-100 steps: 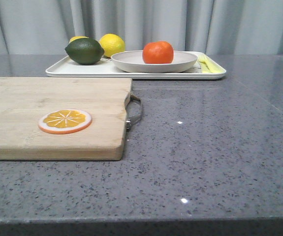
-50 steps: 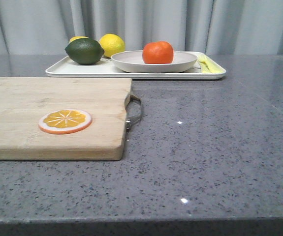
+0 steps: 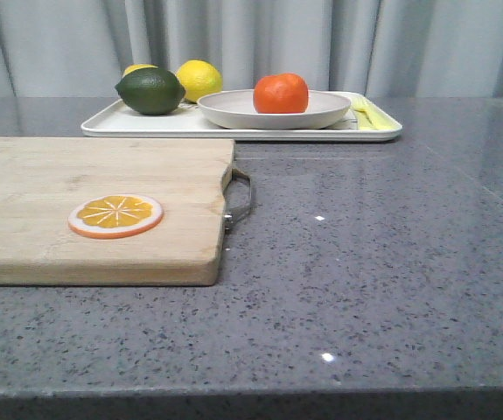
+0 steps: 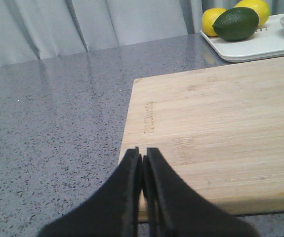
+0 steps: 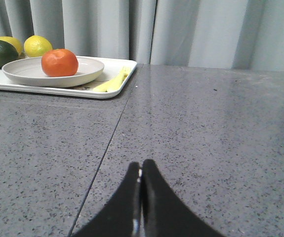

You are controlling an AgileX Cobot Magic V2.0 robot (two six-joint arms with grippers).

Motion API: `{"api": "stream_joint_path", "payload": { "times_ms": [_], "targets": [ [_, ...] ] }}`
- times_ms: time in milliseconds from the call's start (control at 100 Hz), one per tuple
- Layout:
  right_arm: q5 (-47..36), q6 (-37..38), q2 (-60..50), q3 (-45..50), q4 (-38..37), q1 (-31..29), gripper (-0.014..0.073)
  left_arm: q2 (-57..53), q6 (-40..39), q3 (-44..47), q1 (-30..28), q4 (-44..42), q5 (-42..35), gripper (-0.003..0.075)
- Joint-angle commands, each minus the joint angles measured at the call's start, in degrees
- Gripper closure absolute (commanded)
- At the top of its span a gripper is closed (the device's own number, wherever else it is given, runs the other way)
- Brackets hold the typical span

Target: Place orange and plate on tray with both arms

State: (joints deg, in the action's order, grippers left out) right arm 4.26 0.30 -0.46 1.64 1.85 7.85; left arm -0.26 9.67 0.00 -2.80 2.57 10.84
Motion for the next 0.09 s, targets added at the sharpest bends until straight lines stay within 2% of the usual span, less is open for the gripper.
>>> {"api": "stream_joint_path", "payload": {
  "times_ms": [0, 80],
  "targets": [
    [-4.9, 0.0, -1.1, -0.3, -0.5, -0.2, 0.0661, -1.9, -0.6, 0.5, 0.0, 0.2, -4.5, 0.0739],
    [-4.8, -0.3, -1.1, -0.3, -0.5, -0.2, 0.0661, -1.9, -0.6, 0.5, 0.0, 0.2, -4.5, 0.0739]
  ]
}}
